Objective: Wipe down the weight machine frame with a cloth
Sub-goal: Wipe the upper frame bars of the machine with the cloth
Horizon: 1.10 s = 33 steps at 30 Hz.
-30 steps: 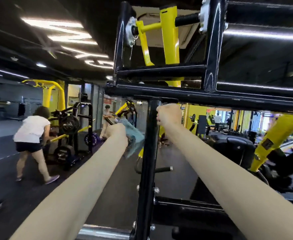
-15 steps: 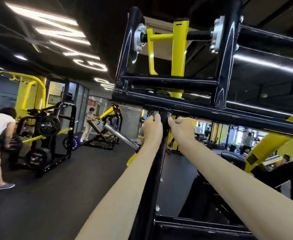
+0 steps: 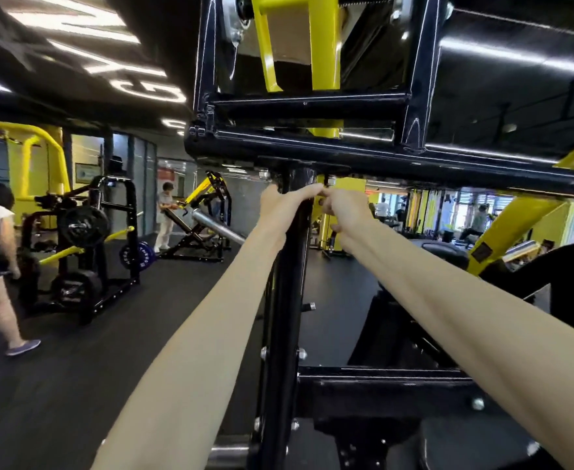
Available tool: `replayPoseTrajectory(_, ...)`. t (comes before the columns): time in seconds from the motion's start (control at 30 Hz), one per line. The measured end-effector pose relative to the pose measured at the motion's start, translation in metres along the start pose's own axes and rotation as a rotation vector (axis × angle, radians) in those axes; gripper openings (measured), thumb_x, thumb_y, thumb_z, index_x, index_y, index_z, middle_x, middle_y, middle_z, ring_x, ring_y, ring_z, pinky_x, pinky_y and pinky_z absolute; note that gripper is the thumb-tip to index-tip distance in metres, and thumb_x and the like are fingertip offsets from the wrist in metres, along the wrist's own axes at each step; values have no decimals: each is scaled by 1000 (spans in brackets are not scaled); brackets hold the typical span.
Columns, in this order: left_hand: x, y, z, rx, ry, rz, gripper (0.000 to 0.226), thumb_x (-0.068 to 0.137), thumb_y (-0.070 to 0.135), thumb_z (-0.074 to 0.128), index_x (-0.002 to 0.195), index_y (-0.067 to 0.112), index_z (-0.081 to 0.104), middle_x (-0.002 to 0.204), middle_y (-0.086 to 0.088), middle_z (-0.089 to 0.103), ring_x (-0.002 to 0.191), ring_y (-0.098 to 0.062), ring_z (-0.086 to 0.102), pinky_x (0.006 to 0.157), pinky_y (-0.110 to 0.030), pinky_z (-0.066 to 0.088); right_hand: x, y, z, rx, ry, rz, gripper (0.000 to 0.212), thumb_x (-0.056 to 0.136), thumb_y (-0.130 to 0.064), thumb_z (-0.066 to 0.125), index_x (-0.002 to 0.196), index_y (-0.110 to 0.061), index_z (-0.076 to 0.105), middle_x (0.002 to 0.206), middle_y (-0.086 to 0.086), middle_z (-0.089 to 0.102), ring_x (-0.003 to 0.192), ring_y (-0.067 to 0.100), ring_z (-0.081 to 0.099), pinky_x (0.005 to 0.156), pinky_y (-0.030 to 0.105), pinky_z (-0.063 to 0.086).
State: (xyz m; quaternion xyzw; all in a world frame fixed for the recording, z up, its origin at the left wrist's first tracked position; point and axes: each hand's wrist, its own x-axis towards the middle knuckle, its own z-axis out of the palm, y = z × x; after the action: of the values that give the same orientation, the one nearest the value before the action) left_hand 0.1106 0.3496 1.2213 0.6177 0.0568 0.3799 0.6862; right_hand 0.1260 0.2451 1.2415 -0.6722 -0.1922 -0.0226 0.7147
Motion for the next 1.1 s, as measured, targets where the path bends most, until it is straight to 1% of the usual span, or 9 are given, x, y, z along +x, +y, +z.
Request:
replayPoseTrajectory(0.1,-8,-4,12,119,223,180,75,58,47,86,112,5,56,96,0,63,102,-23,59,87,-37,49,4,4,3,37,4,2,36,88,5,46,115,-5,68,94,7,63,59,6,42,64,27,45)
replayPoseTrajectory(0.2,-26,-3,24,370,452,386,42,76,40,75,65,14,45,69,3,52,72,-14,49,63,-33,36,7,7,7,41,36,-25,34,84,4,50,112,-2,69,92,7,67,61,11,40,60,26,36)
replayPoseTrajectory(0.37,-28,-41,13,636,566,906,26,82,5,64,108,3,70,100,-9,70,100,-22,55,82,-20,39,-3,31,-14,-87,-65,-284,51,86,12,41,125,-11,64,112,5,61,93,24,61,82,31,50)
replayPoseTrajectory(0.5,-31,-114,-12,1132,376,1431,30,72,-5,68,99,5,75,99,-14,72,103,-28,58,97,-41,38,-15,91,-44,-225,-99,-345,57,89,9,46,143,-11,41,129,1,46,112,9,42,90,16,39)
replayPoseTrajectory(0.67,-66,-168,-34,1376,204,1342,31,81,3,56,108,4,72,87,-18,72,80,-35,68,94,-47,41,1,172,-77,-512,-390,-35,68,90,4,44,151,-17,21,138,17,44,74,22,55,49,21,41)
replayPoseTrajectory(0.8,-109,-211,-51,1628,199,1240,32,84,9,53,109,7,72,99,-7,73,67,-28,68,110,-50,22,4,224,-78,-780,-719,-15,71,88,-19,61,150,-19,26,137,13,51,111,26,55,92,33,45)
replayPoseTrajectory(0.87,-129,-231,-52,1777,151,1164,35,85,12,49,111,9,72,97,-4,73,58,-26,63,114,-51,15,3,248,-73,-1017,-784,-99,78,82,-35,68,148,-21,30,139,6,50,130,27,44,114,43,25)
replayPoseTrajectory(0.97,-157,-258,-51,1958,71,999,42,80,5,43,105,14,75,75,-3,68,58,-23,59,108,-49,26,-3,274,-73,-1231,-795,-302,72,82,-50,66,140,-17,40,134,5,52,132,27,39,116,52,1)
replayPoseTrajectory(1.1,-179,-278,-31,2069,216,624,41,77,5,37,81,18,75,57,3,55,56,-22,58,102,-46,24,-9,293,-76,-1225,-697,-491,64,87,-49,62,139,-17,41,129,4,55,127,25,43,115,54,-4)
